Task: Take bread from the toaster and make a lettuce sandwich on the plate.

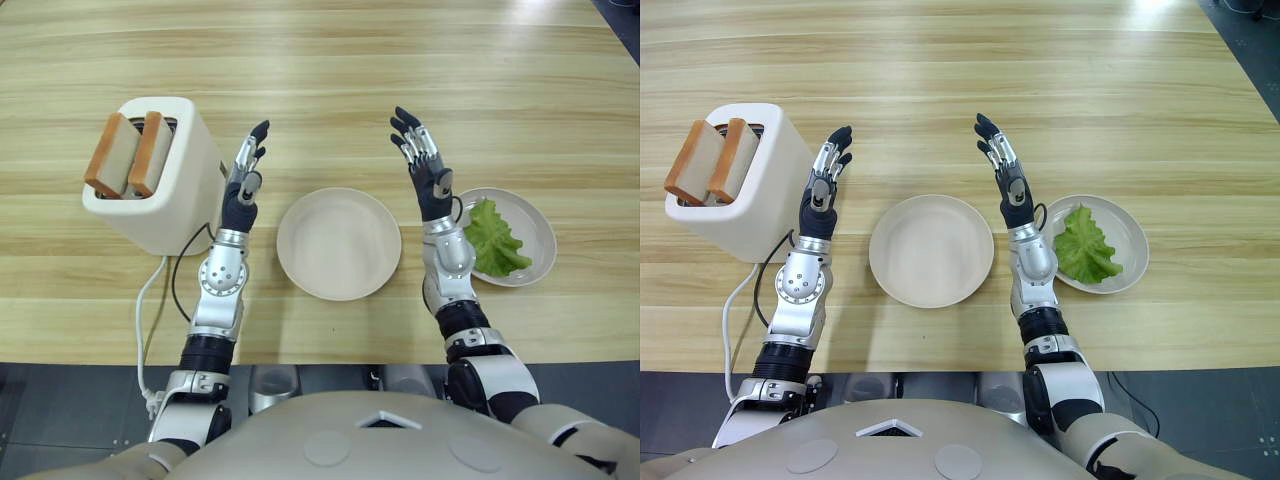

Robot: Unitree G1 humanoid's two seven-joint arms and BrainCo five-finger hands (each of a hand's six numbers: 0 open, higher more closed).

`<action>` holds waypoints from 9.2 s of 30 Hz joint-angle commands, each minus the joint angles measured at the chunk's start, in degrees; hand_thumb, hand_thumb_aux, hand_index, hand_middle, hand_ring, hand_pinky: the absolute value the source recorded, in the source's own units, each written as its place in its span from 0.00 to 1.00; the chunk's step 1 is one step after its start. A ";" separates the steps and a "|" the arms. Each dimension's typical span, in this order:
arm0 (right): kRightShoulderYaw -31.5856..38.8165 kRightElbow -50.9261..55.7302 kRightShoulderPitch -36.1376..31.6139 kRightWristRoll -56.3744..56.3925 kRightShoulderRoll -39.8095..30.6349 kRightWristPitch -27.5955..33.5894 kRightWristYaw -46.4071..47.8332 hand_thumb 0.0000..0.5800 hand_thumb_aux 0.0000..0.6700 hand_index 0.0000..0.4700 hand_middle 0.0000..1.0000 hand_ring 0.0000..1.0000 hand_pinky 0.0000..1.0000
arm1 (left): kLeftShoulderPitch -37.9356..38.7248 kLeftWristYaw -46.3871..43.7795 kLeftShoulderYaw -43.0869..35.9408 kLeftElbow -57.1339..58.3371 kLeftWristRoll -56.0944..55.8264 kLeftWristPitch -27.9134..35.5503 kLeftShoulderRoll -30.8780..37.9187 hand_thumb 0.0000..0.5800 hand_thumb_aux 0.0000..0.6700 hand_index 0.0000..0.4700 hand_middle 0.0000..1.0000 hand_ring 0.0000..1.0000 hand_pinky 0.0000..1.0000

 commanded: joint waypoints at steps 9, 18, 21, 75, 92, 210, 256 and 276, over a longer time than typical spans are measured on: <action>-2.55 -4.52 1.55 -2.17 -4.18 -1.14 -3.37 0.00 0.00 0.00 0.00 0.00 0.00 | 3.53 4.85 7.29 -21.95 11.71 7.43 4.47 0.00 0.00 0.00 0.00 0.00 0.00; -12.74 -6.28 5.73 -21.66 -24.62 -0.62 -18.70 0.00 0.00 0.00 0.00 0.00 0.00 | 10.01 -0.41 24.15 -42.78 23.32 23.70 16.77 0.00 0.00 0.00 0.00 0.00 0.00; -11.10 -0.45 7.13 -32.58 -31.12 0.76 -28.51 0.00 0.00 0.00 0.00 0.00 0.00 | 11.42 1.03 28.56 -38.63 27.05 24.87 20.77 0.00 0.00 0.00 0.00 0.00 0.00; 11.61 24.50 0.34 -40.37 -38.12 7.70 -55.61 0.00 0.00 0.00 0.00 0.00 0.00 | 8.50 6.58 19.93 -12.24 24.75 26.94 28.91 1.00 1.00 0.98 0.00 0.00 0.00; 22.51 30.23 2.56 -50.83 -42.35 15.36 -66.73 0.00 0.00 0.00 0.00 0.00 0.00 | 4.37 17.78 31.23 -29.07 28.10 26.70 28.49 1.00 1.00 0.98 1.00 1.00 1.00; 43.15 27.89 -23.30 -61.10 -12.73 11.31 -45.76 1.00 1.00 0.98 1.00 1.00 1.00 | 5.74 7.73 21.92 -30.04 41.86 37.71 28.66 0.00 0.00 0.00 0.00 0.00 0.00; 36.68 8.12 -18.42 -50.81 -22.20 9.08 -29.84 0.00 0.00 0.00 0.62 0.62 0.62 | 8.03 6.80 7.98 -16.35 41.63 39.31 27.19 1.00 1.00 0.98 0.00 0.00 0.00; 30.94 7.12 -13.31 -48.32 -25.02 11.72 -32.12 0.00 0.00 0.00 0.40 0.40 0.40 | 2.48 11.01 3.99 -13.87 44.50 40.27 27.06 1.00 1.00 0.98 0.00 0.00 0.00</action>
